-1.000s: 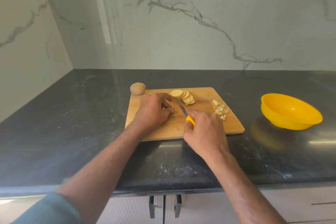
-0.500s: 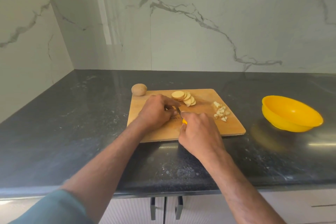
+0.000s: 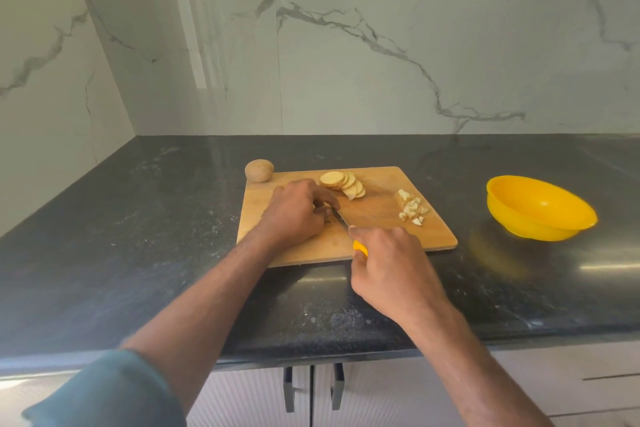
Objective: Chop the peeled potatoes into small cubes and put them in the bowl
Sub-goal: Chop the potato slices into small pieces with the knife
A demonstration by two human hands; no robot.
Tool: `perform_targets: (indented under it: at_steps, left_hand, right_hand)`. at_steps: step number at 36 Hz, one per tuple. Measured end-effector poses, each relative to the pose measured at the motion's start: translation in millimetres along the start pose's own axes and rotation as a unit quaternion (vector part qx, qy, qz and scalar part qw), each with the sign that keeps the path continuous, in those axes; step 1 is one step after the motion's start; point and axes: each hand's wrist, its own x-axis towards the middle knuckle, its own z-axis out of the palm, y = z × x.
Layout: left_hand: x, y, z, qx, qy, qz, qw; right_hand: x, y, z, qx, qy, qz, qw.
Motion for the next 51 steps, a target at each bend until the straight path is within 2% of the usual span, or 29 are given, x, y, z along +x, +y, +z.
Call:
perform_targets:
  at_steps: [4,7,14,20,37,51]
  left_hand:
    - [-1,-1,1,-0.008,0.005,0.000,1.000]
    - [-2,-3,0,-0.035,0.018,-0.013,0.999]
    - [-7,-4,-1,-0.074,0.053,-0.038,0.995]
    - [-7,-7,-1,-0.073,0.059,-0.056,0.994]
    - [-6,-4,-2,-0.128,0.067,-0.082,0.986]
    - [-3,-7,0,-0.137,0.037,-0.035,0.989]
  right_hand:
    - [-4,8,-11,-0.002,0.013,0.011,1.000]
    - [-5,11,-20,0.006,0.060,0.028,0.998]
    - [13,-3,0,0.039,0.102,0.040,0.993]
    - [22,-11,23,0.030,0.096,0.038,0.994]
    - [26,-8,29,0.015,0.073,0.013,0.997]
    - [39,-14,27,0.000,0.025,0.016,1.000]
